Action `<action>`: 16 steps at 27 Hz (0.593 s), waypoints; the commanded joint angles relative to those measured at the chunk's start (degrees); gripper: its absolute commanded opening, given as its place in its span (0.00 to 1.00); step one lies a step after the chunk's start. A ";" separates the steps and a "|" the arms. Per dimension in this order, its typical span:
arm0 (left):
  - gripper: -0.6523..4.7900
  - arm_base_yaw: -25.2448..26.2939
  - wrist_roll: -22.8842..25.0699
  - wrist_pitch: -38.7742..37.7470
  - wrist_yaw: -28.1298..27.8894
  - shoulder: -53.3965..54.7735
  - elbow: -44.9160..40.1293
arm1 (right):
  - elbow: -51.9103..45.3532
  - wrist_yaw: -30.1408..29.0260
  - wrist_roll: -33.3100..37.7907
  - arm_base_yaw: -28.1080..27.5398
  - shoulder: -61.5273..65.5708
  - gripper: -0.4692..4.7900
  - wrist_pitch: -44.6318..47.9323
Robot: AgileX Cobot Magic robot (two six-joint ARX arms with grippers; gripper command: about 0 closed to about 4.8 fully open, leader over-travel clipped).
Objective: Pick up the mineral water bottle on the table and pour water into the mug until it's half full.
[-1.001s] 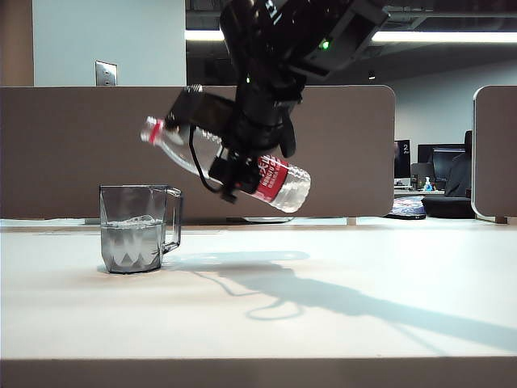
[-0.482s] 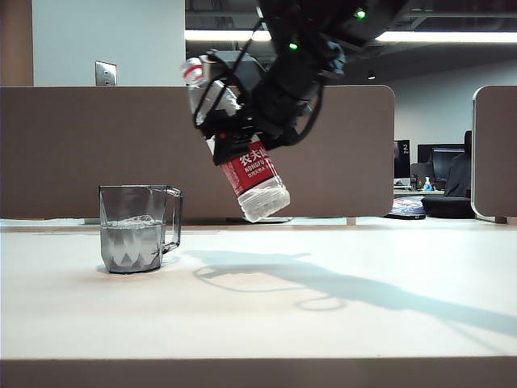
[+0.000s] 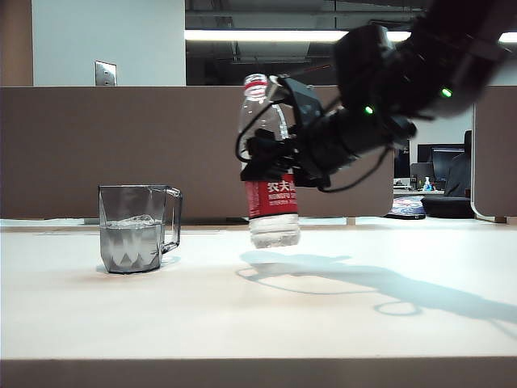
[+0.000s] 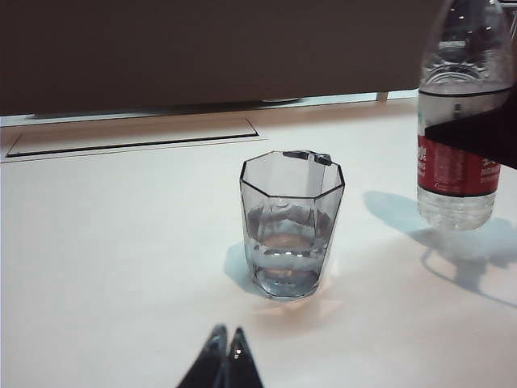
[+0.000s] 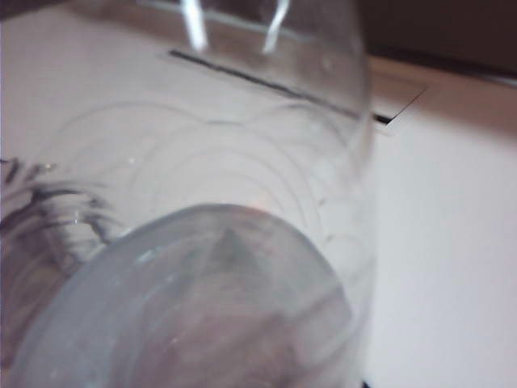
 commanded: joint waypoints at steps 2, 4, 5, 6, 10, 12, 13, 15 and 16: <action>0.11 0.00 0.02 0.77 0.22 0.00 0.17 | -4.04 -0.22 0.37 -0.13 -0.46 0.61 11.37; 0.11 0.00 0.02 0.74 0.24 0.00 0.17 | -5.55 0.42 0.37 -0.13 -0.44 0.61 13.03; 0.11 0.00 0.02 0.74 0.24 0.00 0.17 | -6.12 0.59 0.39 -0.13 -0.44 0.61 13.49; 0.11 0.00 0.02 0.74 0.24 0.00 0.17 | -6.58 0.59 0.39 -0.13 -0.44 0.61 13.81; 0.11 0.00 0.02 0.74 0.22 0.00 0.17 | -7.54 0.55 0.37 -0.13 0.63 0.61 13.94; 0.11 0.00 0.02 0.74 0.24 0.00 0.17 | -7.54 0.44 0.39 -0.13 1.77 0.61 15.28; 0.11 0.00 0.02 0.77 0.24 0.00 0.17 | -7.54 0.07 0.74 -0.13 2.29 0.61 16.20; 0.11 0.00 0.02 0.74 0.24 0.00 0.17 | -7.54 -0.39 2.36 -0.13 3.19 0.61 18.03; 0.11 0.00 0.02 0.74 0.22 0.00 0.17 | -7.54 -0.37 2.95 -0.13 3.45 0.61 18.40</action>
